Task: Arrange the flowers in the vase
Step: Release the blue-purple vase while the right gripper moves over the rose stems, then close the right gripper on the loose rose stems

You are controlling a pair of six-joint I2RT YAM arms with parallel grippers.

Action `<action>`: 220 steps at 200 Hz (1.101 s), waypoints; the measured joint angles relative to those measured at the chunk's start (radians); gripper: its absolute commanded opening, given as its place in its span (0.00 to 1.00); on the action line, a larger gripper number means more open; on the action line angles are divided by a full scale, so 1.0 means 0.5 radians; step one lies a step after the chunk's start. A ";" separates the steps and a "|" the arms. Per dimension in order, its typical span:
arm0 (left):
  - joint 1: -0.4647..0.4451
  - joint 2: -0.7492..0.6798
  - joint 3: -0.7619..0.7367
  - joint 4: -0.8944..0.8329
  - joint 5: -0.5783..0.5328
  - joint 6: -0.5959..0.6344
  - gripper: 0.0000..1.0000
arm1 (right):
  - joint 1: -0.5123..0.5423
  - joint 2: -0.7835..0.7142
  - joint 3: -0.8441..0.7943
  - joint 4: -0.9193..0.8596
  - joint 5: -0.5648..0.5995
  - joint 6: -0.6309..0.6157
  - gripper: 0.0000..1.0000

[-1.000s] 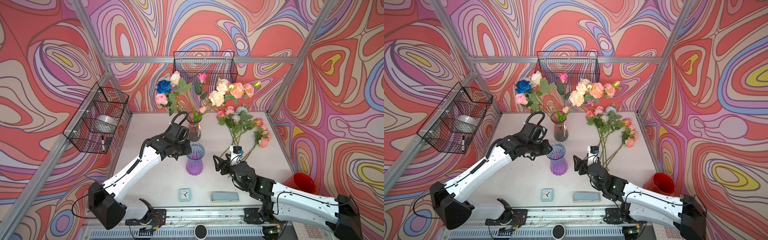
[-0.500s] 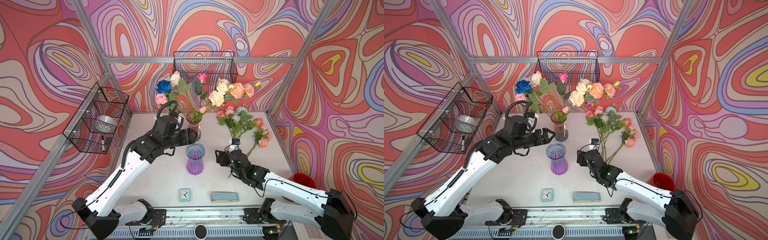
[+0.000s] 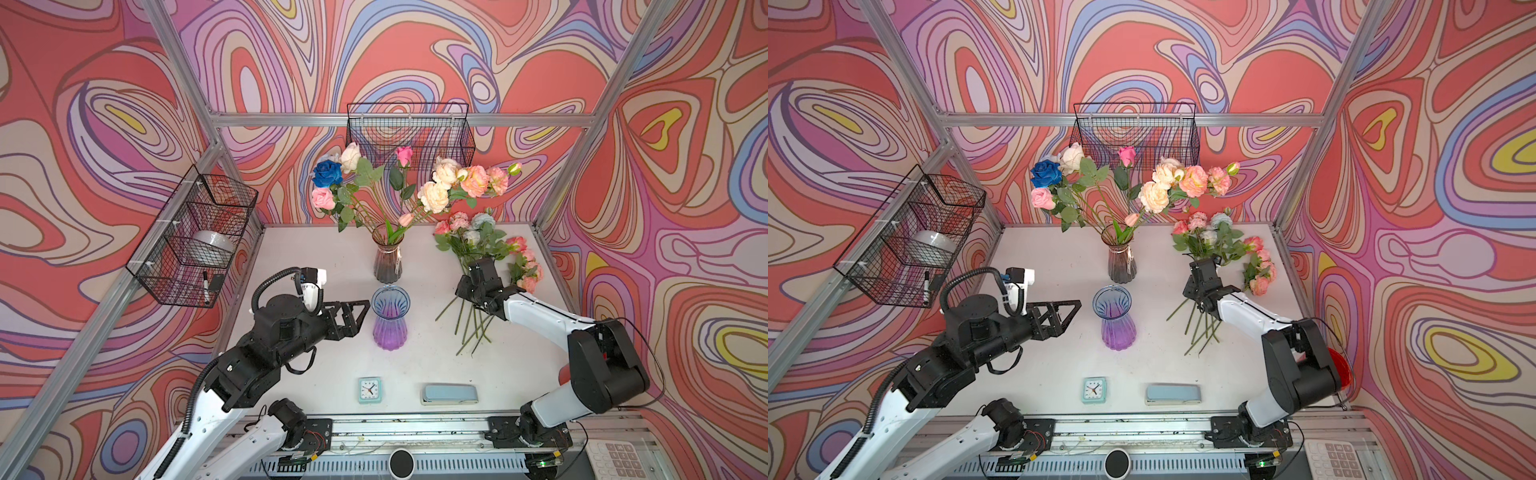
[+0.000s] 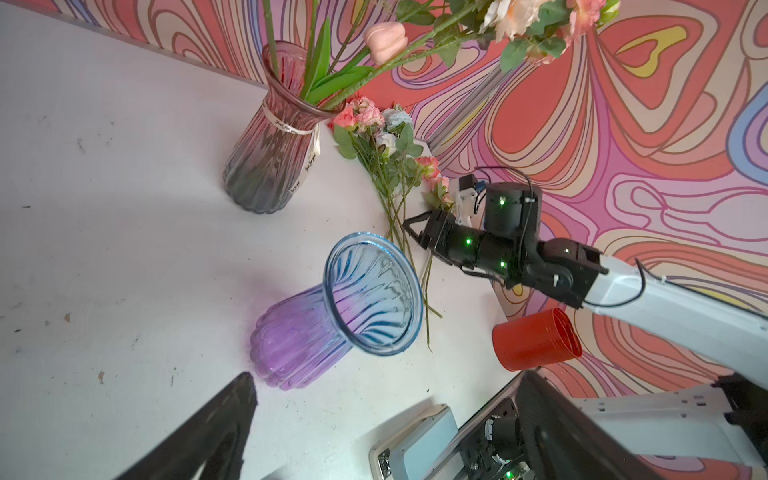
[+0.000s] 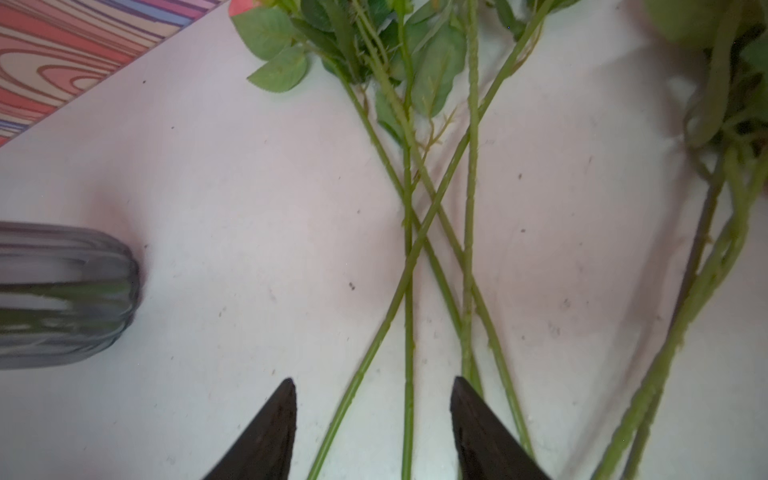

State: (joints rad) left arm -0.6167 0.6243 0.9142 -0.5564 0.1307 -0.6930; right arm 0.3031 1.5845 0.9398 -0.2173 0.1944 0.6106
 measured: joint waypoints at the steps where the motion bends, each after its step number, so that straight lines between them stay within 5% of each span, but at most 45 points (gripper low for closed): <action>1: 0.000 -0.008 -0.007 0.001 0.000 0.001 1.00 | -0.005 0.006 0.006 0.000 0.000 0.000 0.53; 45: 0.000 -0.324 -0.212 0.000 0.001 -0.029 1.00 | -0.217 0.324 0.259 -0.077 -0.042 -0.030 0.45; 113: 0.000 -0.399 -0.235 -0.037 -0.008 -0.012 1.00 | -0.319 0.635 0.501 -0.186 -0.064 -0.047 0.37; 220: 0.000 -0.393 -0.246 -0.069 -0.050 0.017 1.00 | -0.356 0.749 0.585 -0.226 -0.066 -0.115 0.02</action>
State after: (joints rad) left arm -0.6167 0.4278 0.7910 -0.5907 0.1059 -0.6846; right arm 0.1253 1.9591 1.2324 -0.3302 0.1616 0.5529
